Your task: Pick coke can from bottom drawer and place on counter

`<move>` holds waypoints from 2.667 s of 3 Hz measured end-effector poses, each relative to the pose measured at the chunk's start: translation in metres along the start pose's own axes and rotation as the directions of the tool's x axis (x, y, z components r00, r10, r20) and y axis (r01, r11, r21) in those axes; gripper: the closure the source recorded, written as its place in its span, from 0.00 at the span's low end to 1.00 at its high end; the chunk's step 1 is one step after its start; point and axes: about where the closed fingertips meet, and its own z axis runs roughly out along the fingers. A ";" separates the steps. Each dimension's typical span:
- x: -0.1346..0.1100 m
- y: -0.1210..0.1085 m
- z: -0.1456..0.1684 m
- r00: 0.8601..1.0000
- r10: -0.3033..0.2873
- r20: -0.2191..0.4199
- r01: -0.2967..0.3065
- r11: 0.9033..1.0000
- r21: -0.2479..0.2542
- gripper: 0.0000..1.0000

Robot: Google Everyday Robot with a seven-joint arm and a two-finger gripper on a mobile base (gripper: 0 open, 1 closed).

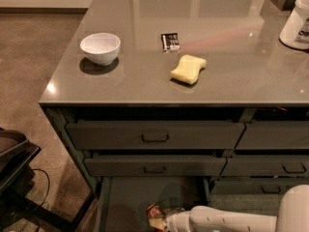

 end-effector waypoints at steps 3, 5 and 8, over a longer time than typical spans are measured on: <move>-0.074 0.069 -0.104 0.988 -0.142 0.064 0.132 0.981 0.144 1.00; -0.105 0.173 -0.165 0.947 -0.310 0.080 0.295 0.942 0.159 1.00; -0.161 0.122 -0.225 0.856 -0.503 0.123 0.465 0.852 0.241 1.00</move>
Offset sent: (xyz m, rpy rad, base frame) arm -0.0352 -0.0208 0.2229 -0.2359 -0.2972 0.0549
